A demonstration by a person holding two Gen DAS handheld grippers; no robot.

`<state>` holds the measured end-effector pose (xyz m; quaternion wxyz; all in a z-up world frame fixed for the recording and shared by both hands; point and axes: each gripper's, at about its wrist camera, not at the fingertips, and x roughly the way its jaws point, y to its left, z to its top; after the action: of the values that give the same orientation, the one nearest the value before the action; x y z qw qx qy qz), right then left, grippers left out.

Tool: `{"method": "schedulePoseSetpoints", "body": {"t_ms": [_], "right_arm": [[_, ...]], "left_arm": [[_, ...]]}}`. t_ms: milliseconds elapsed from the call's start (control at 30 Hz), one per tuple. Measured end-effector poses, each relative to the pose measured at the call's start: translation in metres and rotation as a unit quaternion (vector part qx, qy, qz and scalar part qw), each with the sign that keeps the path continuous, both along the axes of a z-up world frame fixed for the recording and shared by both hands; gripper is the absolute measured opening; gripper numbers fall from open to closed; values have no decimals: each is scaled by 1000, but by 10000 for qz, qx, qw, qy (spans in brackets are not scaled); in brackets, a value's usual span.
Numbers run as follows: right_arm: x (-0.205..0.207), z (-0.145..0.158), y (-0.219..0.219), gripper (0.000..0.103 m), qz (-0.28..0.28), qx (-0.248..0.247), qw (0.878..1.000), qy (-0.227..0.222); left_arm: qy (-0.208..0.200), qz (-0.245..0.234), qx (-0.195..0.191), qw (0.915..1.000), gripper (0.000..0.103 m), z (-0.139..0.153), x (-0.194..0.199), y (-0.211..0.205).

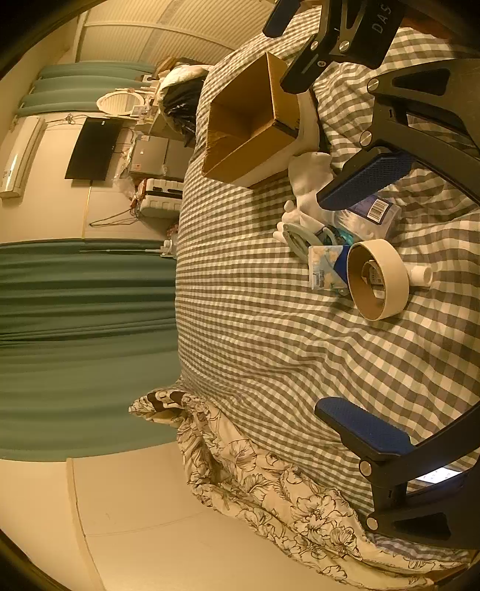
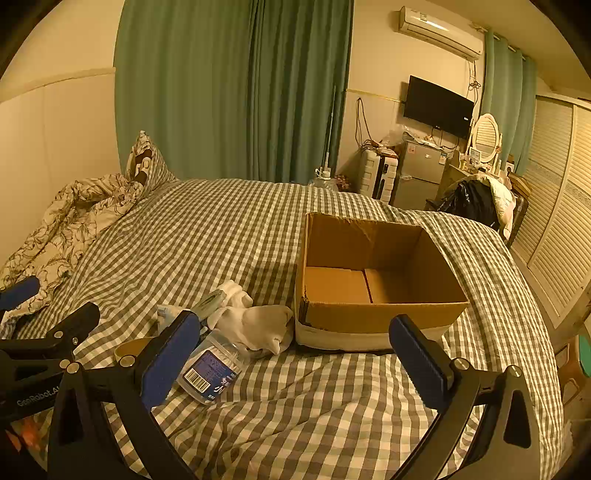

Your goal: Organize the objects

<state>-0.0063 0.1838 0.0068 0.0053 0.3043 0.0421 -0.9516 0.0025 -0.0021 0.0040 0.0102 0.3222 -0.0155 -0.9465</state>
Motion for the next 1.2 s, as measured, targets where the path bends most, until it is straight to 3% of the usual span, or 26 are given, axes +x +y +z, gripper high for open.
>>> {"method": "schedulePoseSetpoints", "body": {"t_ms": [600, 1200], "right_arm": [[0, -2, -3, 103, 47, 24, 10000, -39], [1, -3, -3, 103, 85, 27, 10000, -43]], "left_arm": [[-200, 64, 11, 9998, 103, -8, -3, -2], [-124, 67, 101, 9998, 103, -7, 2, -5]]}}
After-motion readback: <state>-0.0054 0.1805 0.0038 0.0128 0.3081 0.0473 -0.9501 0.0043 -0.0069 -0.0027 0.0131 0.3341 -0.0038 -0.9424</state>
